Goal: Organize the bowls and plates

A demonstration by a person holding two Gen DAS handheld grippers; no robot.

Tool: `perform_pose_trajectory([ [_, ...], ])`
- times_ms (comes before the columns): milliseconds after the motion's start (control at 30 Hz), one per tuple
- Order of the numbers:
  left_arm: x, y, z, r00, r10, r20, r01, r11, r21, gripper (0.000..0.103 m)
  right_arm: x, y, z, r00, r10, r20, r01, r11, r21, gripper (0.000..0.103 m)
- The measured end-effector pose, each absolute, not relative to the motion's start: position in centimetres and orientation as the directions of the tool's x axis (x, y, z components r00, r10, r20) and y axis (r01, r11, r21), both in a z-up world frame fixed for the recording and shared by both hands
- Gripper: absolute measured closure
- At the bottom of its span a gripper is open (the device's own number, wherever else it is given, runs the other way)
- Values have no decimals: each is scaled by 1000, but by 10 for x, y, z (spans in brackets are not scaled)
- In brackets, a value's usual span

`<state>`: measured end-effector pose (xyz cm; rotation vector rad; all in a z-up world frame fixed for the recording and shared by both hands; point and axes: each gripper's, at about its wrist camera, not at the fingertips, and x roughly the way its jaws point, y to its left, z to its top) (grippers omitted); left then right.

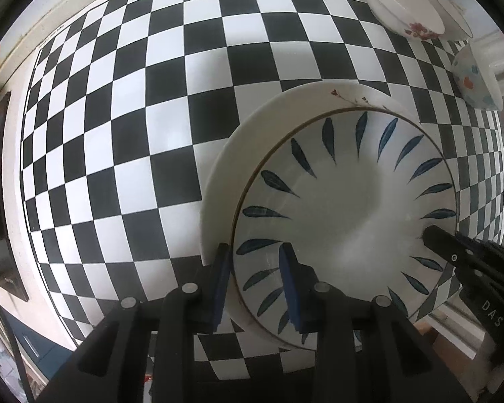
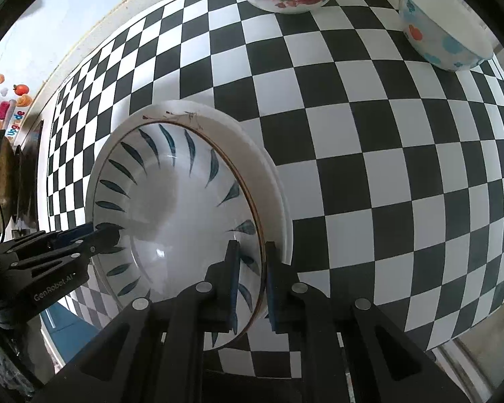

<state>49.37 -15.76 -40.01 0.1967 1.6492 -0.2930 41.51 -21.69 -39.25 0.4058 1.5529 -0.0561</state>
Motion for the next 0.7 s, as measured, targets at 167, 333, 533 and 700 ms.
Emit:
perform_pose_trajectory([
  [167,489,-152,-395,-80,-44,-996,284,957,-65,76,412,-213,-389,34,193,-981,301,934,194,88],
  [333,479,-146,-376,-50,-47,-998,282,958,-59,76,410,-211,-372,60,144,-988,300,941,155,88],
  [533,465,-146,-326,27,-58,-998,298,953,-48,76,403,-205,-324,120,131,-984,288,944,161,88],
  [700,450,-144,-276,74,-91,-993,306,950,-64,75,388,-199,-270,193,143,-971,272,943,193,88],
])
